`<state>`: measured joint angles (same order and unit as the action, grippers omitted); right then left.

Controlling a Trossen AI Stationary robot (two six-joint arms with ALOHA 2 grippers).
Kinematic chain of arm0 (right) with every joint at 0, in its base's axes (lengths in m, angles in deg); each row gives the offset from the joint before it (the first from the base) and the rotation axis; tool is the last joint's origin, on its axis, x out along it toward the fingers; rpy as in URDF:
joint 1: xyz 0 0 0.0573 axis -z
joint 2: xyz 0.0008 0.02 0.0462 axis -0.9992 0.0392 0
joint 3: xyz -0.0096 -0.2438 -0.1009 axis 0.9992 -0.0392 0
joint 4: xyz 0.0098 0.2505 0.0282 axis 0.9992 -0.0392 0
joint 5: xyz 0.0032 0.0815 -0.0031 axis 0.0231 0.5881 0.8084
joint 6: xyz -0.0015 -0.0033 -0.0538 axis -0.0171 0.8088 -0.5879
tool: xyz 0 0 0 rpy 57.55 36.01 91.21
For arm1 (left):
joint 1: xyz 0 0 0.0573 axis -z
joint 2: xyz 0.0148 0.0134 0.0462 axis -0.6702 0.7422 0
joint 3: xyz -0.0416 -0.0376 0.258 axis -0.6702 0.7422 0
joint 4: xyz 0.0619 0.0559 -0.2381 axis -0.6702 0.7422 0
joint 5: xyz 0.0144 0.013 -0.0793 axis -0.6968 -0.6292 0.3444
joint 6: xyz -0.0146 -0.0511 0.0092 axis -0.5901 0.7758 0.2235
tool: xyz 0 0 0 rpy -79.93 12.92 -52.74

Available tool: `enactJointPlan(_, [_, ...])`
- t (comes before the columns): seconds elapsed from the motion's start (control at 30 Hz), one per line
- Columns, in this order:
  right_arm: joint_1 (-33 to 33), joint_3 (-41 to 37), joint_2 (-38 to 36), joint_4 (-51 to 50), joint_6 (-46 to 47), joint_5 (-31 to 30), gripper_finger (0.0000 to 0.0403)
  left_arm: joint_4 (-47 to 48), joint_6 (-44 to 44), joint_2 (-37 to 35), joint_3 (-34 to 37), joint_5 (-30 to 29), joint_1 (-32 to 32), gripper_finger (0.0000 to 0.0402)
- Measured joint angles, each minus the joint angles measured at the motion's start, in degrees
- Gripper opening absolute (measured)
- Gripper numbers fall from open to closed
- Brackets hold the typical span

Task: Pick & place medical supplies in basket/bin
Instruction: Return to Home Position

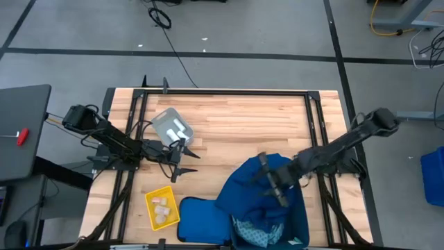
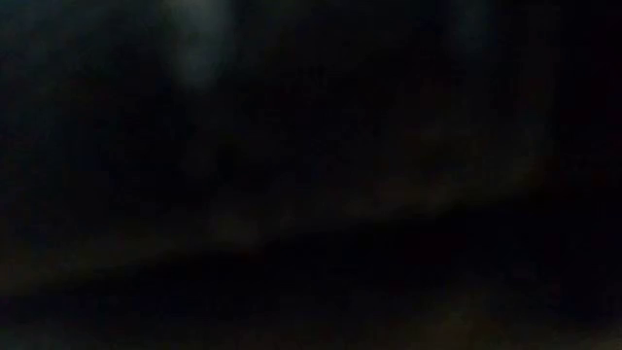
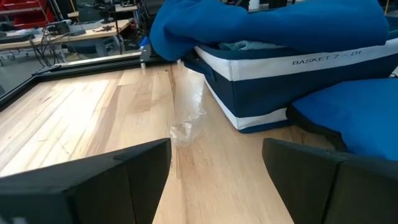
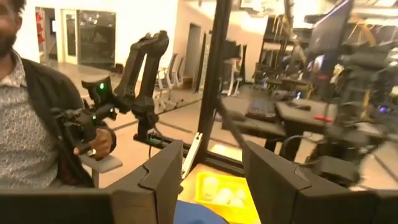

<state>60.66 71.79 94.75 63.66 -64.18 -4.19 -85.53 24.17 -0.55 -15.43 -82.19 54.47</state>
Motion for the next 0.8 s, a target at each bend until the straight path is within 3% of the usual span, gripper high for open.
enactJointPlan(0.23, [2.45,-14.42,-16.11,1.47,-1.28,-7.29,0.0176,0.1,0.14,0.0,0.0,-0.02,0.0,0.0256])
enactJointPlan(0.37, [4.96,-21.23,-21.93,3.56,-3.09,-7.54,0.0176,0.07,0.17,0.0,0.0,-0.01,0.0,0.0256])
enactJointPlan(0.53, [7.96,-29.42,-24.99,11.65,-7.24,-5.62,0.0176,-0.37,0.11,0.0,0.0,0.01,0.0,0.0256])
enactJointPlan(0.7, [12.99,-38.0,-25.93,22.51,-3.45,-2.11,0.0176,-1.26,0.13,0.0,0.0,-0.02,0.0,0.0256])
enactJointPlan(0.8, [16.22,-41.16,-25.94,23.56,-0.38,-0.65,0.0176,-1.93,-0.15,0.0,0.0,-0.02,-0.02,0.0256])
